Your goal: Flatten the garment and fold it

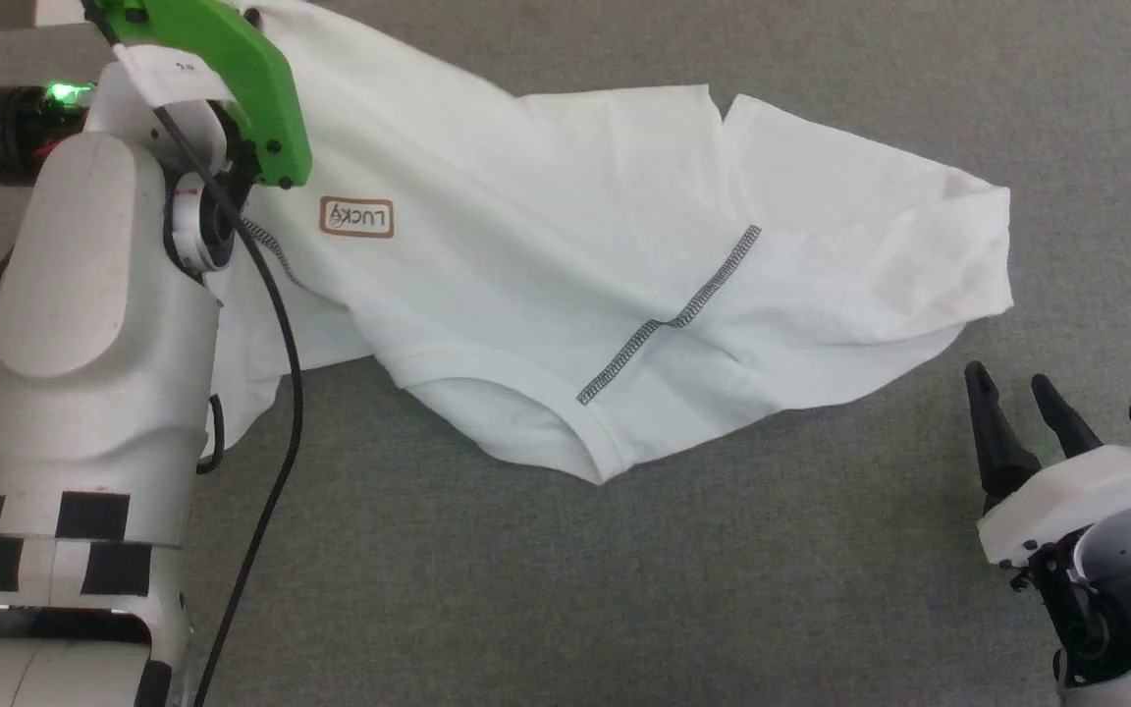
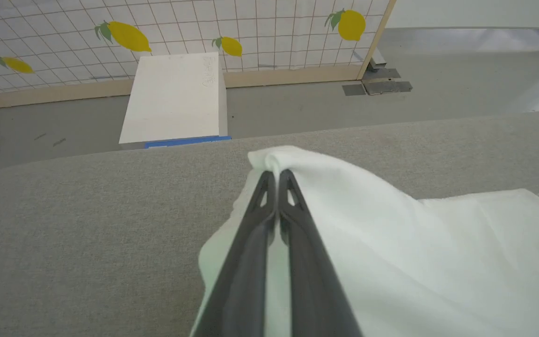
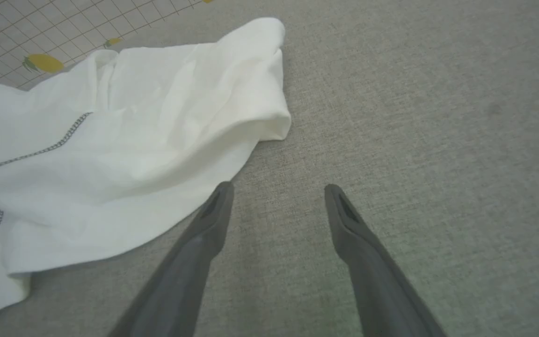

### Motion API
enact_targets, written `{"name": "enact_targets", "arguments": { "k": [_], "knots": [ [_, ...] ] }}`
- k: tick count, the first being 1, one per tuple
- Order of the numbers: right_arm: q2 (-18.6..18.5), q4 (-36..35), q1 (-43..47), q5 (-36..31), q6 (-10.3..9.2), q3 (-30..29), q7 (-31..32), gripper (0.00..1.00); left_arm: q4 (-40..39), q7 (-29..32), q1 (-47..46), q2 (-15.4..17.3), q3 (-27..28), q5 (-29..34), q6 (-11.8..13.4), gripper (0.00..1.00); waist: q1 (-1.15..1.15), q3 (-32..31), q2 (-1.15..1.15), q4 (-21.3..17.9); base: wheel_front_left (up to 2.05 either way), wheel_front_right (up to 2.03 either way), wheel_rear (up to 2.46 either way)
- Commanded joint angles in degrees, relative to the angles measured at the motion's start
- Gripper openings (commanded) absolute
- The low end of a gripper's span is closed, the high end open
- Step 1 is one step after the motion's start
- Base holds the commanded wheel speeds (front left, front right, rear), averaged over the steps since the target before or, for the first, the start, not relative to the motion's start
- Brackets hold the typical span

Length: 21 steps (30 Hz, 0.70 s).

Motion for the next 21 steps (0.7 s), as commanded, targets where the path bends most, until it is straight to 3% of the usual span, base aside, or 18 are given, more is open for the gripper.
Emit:
{"name": "enact_targets", "arguments": {
  "k": [1,5,6,7,16,21],
  "knots": [
    [0.0,0.5,-1.0,0.5,-0.09,0.2,-0.7,1.0,1.6,-0.4,-0.4,0.2,-0.3,0.6,0.1,0.0,-0.01,3.9,0.49,-3.9,0.0,0.0,0.0],
    [0.0,1.6,-1.1,0.3,-0.09,0.2,-1.5,1.0,5.5,-2.5,-0.2,0.0,-0.8,0.7,0.1,0.01,-0.01,3.6,0.49,-3.4,0.0,0.0,0.0],
    [0.0,1.8,-1.1,0.1,-0.09,0.1,-1.5,1.0,6.3,-3.6,-0.1,-0.4,-0.8,0.5,0.0,0.37,-0.01,3.1,0.49,-2.8,0.0,0.0,0.0],
    [0.0,1.8,-1.0,-0.1,-0.09,0.2,-1.4,1.0,6.8,-4.6,-0.1,-0.6,-0.7,0.3,-0.2,1.0,-0.01,2.7,0.49,-2.4,0.0,0.0,0.0],
    [0.0,-0.1,1.7,-2.8,-0.09,-0.7,1.0,1.0,2.9,-21.1,3.7,-2.4,1.3,-3.7,-4.6,1.0,-0.01,-5.6,0.49,5.3,0.0,0.0,0.0],
    [0.0,-1.7,4.4,-3.5,-0.09,-1.3,2.8,1.0,-3.4,-30.3,13.7,-1.1,2.6,-3.6,-4.5,1.0,-0.01,-10.8,0.49,8.8,0.0,0.0,0.0]
  ]
}}
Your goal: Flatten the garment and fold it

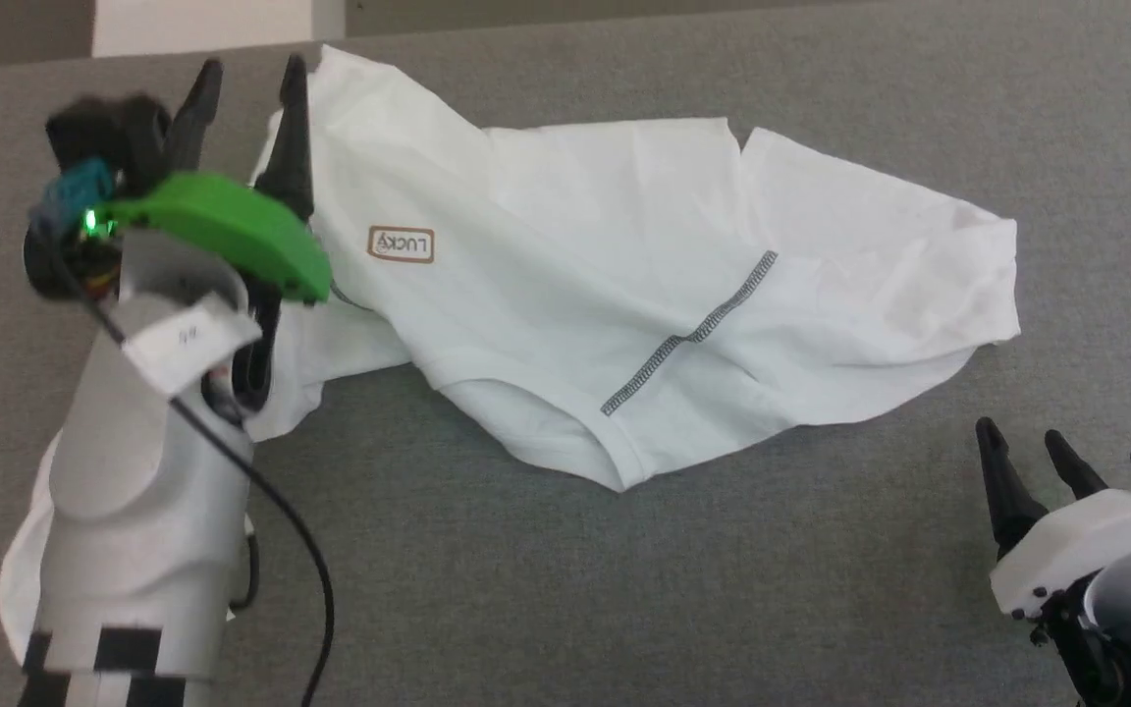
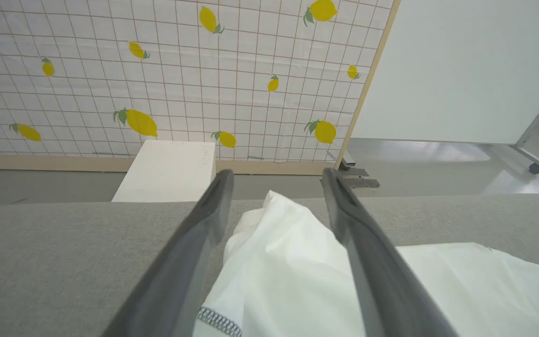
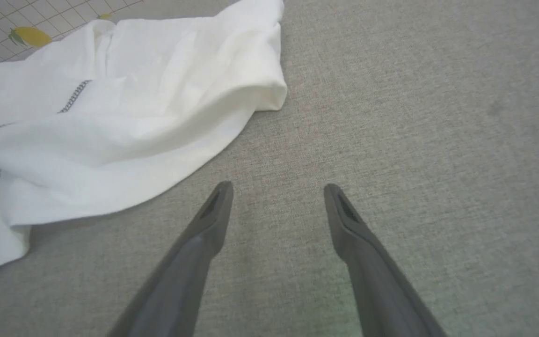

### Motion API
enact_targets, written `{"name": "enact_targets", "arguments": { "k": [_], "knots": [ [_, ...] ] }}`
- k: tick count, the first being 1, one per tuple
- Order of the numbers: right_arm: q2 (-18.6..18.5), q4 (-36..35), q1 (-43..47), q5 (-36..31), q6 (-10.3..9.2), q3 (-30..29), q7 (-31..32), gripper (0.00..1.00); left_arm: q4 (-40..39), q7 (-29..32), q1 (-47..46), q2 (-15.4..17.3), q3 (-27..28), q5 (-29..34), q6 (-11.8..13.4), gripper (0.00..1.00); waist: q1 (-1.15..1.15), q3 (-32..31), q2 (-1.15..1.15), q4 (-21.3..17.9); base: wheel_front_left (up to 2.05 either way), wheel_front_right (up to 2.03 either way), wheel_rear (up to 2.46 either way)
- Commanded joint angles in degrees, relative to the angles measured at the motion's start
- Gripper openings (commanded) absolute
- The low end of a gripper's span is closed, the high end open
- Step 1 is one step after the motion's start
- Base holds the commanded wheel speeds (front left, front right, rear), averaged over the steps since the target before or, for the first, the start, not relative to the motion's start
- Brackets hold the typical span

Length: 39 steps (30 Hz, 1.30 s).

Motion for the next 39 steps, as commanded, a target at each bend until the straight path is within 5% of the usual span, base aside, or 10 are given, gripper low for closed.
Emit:
{"name": "enact_targets", "arguments": {
  "k": [1,16,29,39],
  "knots": [
    [0.0,-0.8,1.0,-0.3,-0.09,0.0,0.5,1.0,-1.8,-2.1,4.2,0.8,0.5,-0.3,0.3,1.0,0.0,-8.8,0.49,7.7,0.0,0.0,0.0],
    [0.0,-2.0,0.7,-4.0,-0.09,4.6,12.4,1.0,-16.7,-9.4,36.1,-3.5,3.6,-2.9,6.3,1.0,0.0,-13.1,0.49,9.0,0.0,0.0,0.0],
    [-6.5,8.0,-13.2,-11.1,-0.09,21.7,35.3,1.0,-20.7,-9.1,36.7,-5.1,1.9,-3.4,7.3,1.0,0.0,-8.7,0.49,11.7,0.0,0.0,0.0],
    [-10.1,13.2,-13.9,-8.7,-0.09,27.0,35.4,1.0,-19.8,-9.9,35.7,-5.6,1.6,-4.0,7.1,1.0,0.0,-6.6,0.49,13.3,0.0,0.0,0.0]
  ]
}}
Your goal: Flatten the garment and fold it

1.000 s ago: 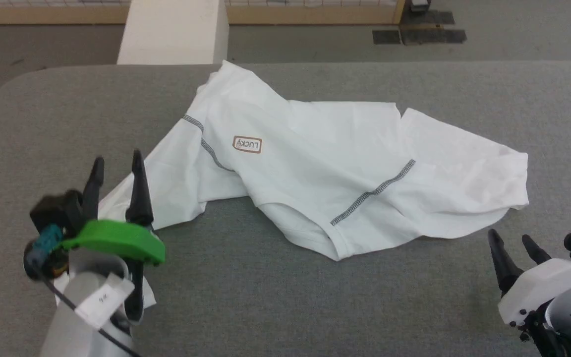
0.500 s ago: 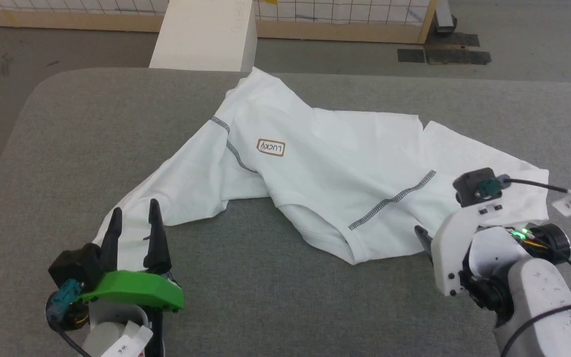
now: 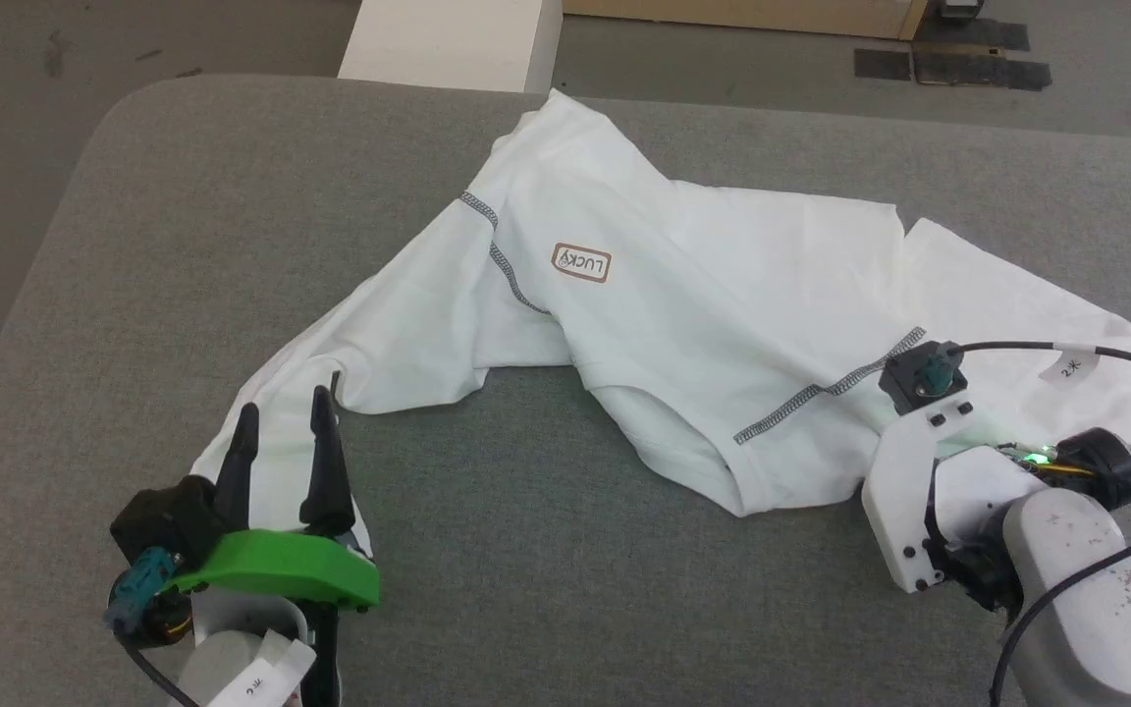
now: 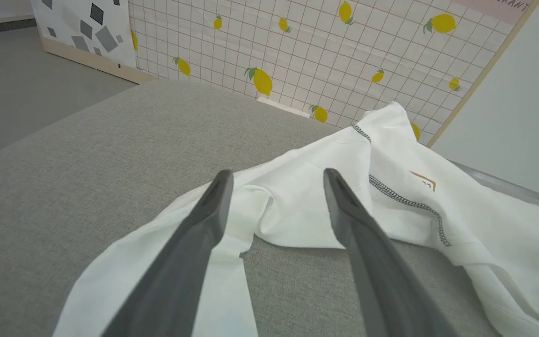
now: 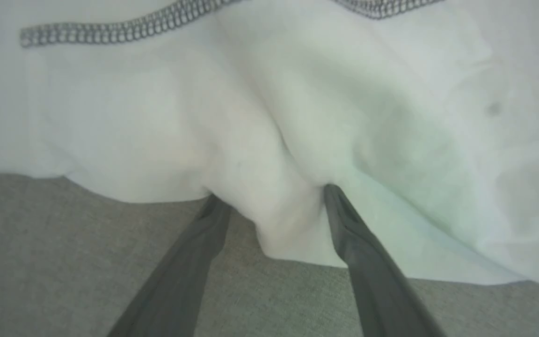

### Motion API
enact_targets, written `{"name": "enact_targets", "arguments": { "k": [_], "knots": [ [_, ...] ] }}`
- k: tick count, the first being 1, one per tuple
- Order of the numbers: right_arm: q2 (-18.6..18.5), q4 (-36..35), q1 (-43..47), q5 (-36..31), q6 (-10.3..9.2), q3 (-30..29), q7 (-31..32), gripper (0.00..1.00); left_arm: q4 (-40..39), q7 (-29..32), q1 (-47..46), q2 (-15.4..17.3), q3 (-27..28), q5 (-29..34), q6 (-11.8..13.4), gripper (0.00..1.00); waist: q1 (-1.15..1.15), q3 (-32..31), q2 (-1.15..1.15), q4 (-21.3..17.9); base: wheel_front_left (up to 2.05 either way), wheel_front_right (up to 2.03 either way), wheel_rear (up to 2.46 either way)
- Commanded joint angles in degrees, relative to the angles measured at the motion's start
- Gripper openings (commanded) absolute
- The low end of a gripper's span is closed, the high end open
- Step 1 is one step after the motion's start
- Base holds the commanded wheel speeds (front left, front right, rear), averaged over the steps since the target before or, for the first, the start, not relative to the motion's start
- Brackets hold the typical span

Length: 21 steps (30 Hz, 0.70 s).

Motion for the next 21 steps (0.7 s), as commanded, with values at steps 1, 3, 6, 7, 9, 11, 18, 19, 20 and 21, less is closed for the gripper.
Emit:
{"name": "enact_targets", "arguments": {
  "k": [1,3,6,7,9,11,18,19,20,21],
  "knots": [
    [0.2,2.2,1.1,1.2,-0.08,1.2,0.5,0.41,0.3,-0.4,-1.1,-0.2,-0.1,-0.6,0.0,1.0,0.01,0.3,0.49,0.1,0.0,0.0,0.0],
    [-0.5,2.0,0.9,2.2,-0.08,1.8,-0.2,0.0,0.4,-0.5,-1.2,-0.2,-0.1,-0.7,0.0,1.0,0.01,0.3,0.49,0.0,0.0,0.0,0.0],
    [-1.6,1.0,1.0,4.6,-0.08,1.9,-1.0,0.0,1.0,-0.5,-1.2,-0.1,-0.4,-0.7,-0.2,1.0,0.01,0.0,0.49,-0.3,0.0,0.0,0.0],
    [-2.3,0.2,1.2,5.6,-0.08,1.6,-1.4,0.0,1.2,-0.5,-1.4,-0.1,-0.5,-0.8,-0.3,1.0,0.01,-0.3,0.49,-0.4,0.0,0.0,0.0],
    [-3.7,-1.9,1.9,7.3,-0.08,0.9,-2.3,0.0,1.5,-0.5,-1.5,-0.1,-0.7,-0.8,-0.4,1.0,0.01,-0.9,0.49,-0.5,0.0,0.0,0.0],
    [-5.8,-4.5,3.3,8.8,-0.08,-0.1,-2.4,0.0,1.7,-0.3,-1.4,-0.1,-1.0,-0.9,-0.5,1.0,0.01,-1.4,0.49,-0.7,0.0,0.0,0.0],
    [-13.7,-9.4,10.1,10.9,-0.08,-7.8,0.8,0.0,1.8,0.8,-0.7,0.5,-1.5,-1.2,-0.6,1.0,0.01,-3.1,0.49,-1.9,0.0,0.0,0.0],
    [-14.3,-9.3,10.9,10.9,-0.08,-9.0,1.3,0.0,1.8,1.0,-0.7,0.5,-1.6,-1.2,-0.6,1.0,0.01,-3.1,0.49,-2.0,0.0,0.0,0.0],
    [-14.5,-9.1,11.5,10.9,-0.08,-10.0,1.6,0.0,1.8,1.2,-0.6,0.6,-1.8,-1.2,-0.6,1.0,0.01,-3.1,0.49,-2.1,0.0,0.0,0.0],
    [-14.6,-8.8,12.0,10.8,-0.08,-11.1,1.7,0.0,1.8,1.4,-0.7,0.6,-1.9,-1.2,-0.6,1.0,0.01,-3.1,0.49,-2.1,0.0,0.0,0.0]
  ]
}}
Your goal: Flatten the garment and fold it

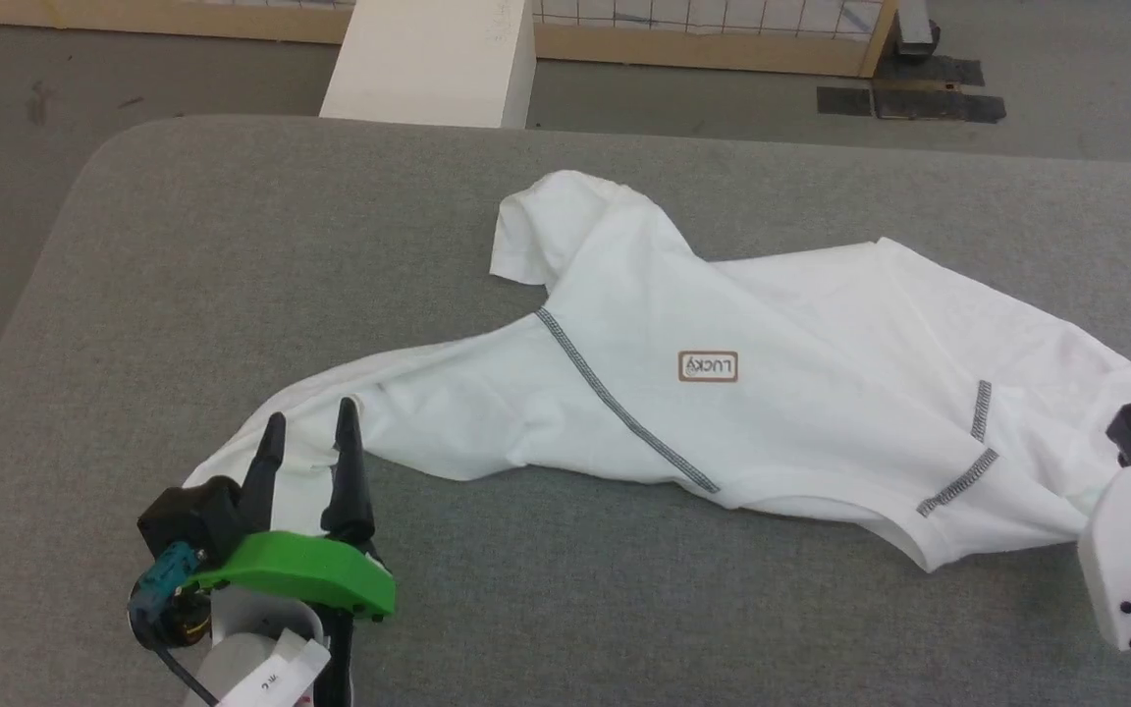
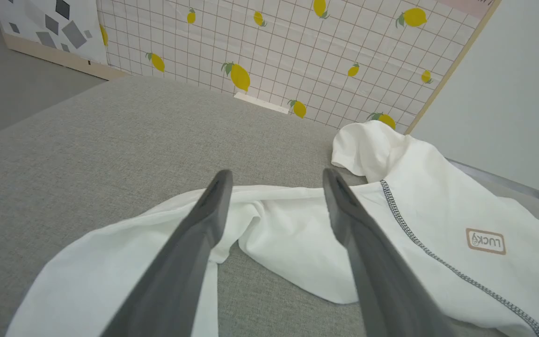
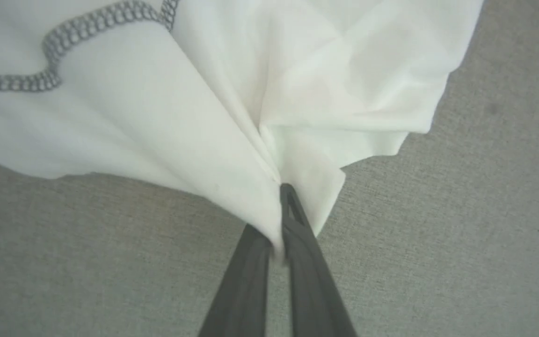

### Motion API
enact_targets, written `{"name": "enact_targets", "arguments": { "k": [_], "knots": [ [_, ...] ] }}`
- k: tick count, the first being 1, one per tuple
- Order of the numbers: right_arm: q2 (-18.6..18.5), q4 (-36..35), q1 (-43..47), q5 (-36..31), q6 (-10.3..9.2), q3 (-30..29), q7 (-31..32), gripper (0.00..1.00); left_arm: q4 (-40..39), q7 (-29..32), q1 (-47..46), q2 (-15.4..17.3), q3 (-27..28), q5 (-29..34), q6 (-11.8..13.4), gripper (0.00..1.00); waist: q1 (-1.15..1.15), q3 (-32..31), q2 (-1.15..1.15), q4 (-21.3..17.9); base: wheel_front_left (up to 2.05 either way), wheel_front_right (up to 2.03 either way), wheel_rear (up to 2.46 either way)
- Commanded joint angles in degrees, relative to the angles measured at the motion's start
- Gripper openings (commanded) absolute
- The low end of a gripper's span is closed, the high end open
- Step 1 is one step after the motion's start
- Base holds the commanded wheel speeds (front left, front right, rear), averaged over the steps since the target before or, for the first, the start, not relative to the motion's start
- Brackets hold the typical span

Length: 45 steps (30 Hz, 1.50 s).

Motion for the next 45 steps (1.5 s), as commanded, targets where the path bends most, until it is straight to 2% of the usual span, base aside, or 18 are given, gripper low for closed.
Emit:
{"name": "enact_targets", "arguments": {
  "k": [1,3,4,5,10,15,19,23,27,30,32,38,43,45],
  "knots": [
    [0.2,0.3,0.9,-0.1,-0.09,-1.0,-0.2,0.0,0.0,0.2,-0.5,0.4,-0.3,-0.7,-0.1,1.0,0.0,0.0,0.49,-0.1,0.0,0.0,0.0],
    [0.7,1.4,1.2,-0.5,-0.09,-2.5,-1.6,0.0,0.1,0.4,-0.6,0.4,-0.5,-0.8,-0.2,1.0,0.0,0.0,0.49,-0.1,0.0,0.0,0.0],
    [1.3,1.7,1.3,-0.4,-0.09,-3.0,-2.7,0.44,0.1,0.6,-0.6,0.5,-0.6,-0.9,-0.2,1.0,0.0,0.0,0.49,-0.2,0.0,0.0,0.0],
    [2.1,1.7,1.3,-0.3,-0.09,-3.6,-4.0,1.0,0.1,0.7,-0.6,0.5,-0.6,-0.9,-0.2,1.0,0.0,0.0,0.49,-0.2,0.0,0.0,0.0],
    [6.4,-0.5,1.7,1.2,-0.09,-8.9,-8.4,1.0,0.2,1.6,-0.1,1.0,-0.6,-1.2,0.0,1.0,0.0,-1.2,0.49,-0.7,0.0,0.0,0.0],
    [14.1,-6.9,3.9,2.6,-0.09,-18.2,-15.6,1.0,-0.3,2.6,0.9,1.2,-0.7,-1.7,0.5,1.0,0.0,-3.3,0.49,-1.5,0.0,0.0,0.0],
    [19.7,-11.7,7.4,3.0,-0.09,-22.2,-19.2,1.0,-0.3,3.2,1.7,1.0,-0.9,-2.2,0.6,1.0,0.0,-4.4,0.49,-2.0,0.0,0.0,0.0],
    [22.9,-14.8,11.2,2.9,-0.09,-24.8,-20.3,1.0,-0.1,4.1,2.5,0.8,-1.1,-3.0,0.8,1.0,0.0,-5.2,0.49,-2.9,0.0,0.0,0.0],
    [24.2,-16.1,13.2,2.7,-0.09,-26.5,-20.8,1.0,0.3,6.3,3.0,0.4,-2.0,-3.8,1.0,1.0,0.0,-5.5,0.49,-4.0,0.0,0.0,0.0],
    [24.7,-16.5,13.6,2.2,-0.09,-26.7,-20.8,1.0,1.6,11.2,2.3,0.2,-3.7,-4.1,1.7,1.0,0.0,-5.4,0.49,-4.8,0.0,0.0,0.0],
    [24.8,-16.7,13.4,2.0,-0.09,-26.5,-20.7,1.0,3.2,17.0,1.2,-0.3,-4.9,-5.1,2.8,1.0,0.0,-5.1,0.49,-5.3,0.0,0.0,0.0],
    [25.1,-16.9,11.9,1.8,-0.09,-25.1,-20.9,1.0,8.2,32.0,-4.2,0.1,-5.2,-5.9,9.4,1.0,0.0,-3.1,0.49,-6.5,0.0,0.0,0.0],
    [25.1,-16.4,10.8,1.3,-0.09,-24.0,-21.3,1.0,10.8,36.9,-8.4,0.4,-3.5,-8.0,11.2,1.0,0.0,-1.2,0.49,-7.5,0.0,0.0,0.0],
    [25.2,-16.1,10.6,1.2,-0.09,-23.7,-21.4,1.0,12.1,38.6,-9.3,0.6,-3.4,-8.7,11.1,1.0,0.0,-0.7,0.49,-7.9,0.0,0.0,0.0]
  ]
}}
